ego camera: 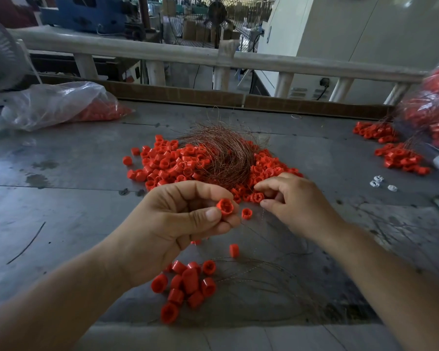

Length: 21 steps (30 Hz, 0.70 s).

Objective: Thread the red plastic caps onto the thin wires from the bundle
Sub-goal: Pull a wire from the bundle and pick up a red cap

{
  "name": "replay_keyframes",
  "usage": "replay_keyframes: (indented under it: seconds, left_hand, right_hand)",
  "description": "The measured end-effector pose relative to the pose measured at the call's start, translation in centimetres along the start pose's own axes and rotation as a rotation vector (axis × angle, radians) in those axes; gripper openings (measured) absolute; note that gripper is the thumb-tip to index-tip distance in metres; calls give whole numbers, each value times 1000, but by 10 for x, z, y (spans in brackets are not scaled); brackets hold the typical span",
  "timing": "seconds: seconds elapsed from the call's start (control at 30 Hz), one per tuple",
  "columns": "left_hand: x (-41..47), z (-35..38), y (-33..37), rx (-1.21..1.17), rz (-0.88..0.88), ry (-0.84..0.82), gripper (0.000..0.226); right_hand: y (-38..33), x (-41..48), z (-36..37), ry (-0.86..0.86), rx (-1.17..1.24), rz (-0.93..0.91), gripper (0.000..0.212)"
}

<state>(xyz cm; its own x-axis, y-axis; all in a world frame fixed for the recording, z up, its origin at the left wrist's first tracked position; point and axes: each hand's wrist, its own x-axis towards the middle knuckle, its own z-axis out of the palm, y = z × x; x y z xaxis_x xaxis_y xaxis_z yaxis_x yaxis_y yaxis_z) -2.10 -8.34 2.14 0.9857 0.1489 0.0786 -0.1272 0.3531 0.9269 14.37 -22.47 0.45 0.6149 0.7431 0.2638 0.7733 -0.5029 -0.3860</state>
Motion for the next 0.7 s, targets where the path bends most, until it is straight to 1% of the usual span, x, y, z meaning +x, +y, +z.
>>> replay_keyframes:
  seconds: [0.07,0.17,0.3,0.47,0.57,0.63,0.7]
  left_hand:
    - [0,0,0,0,3,-23,19]
    - [1,-2,-1,-1,2,-27,19]
    - [-1,-2,0,5,-2,-37,19]
    - [0,0,1,8,-17,8,20]
    - [0,1,1,22,-16,13,19]
    - [0,0,0,51,-13,18,17]
    - [-1,1,0,97,6,12,18]
  right_hand:
    - [1,2,4,-7,-40,-10,27]
    - [2,2,4,9,-49,-17,19]
    - [2,3,-2,55,17,-26,14]
    - [2,-1,-8,78,93,1,13]
    - [1,2,-13,99,261,65,11]
    - [-1,2,-19,123,441,101,23]
    - [-6,0,-27,120,646,141,28]
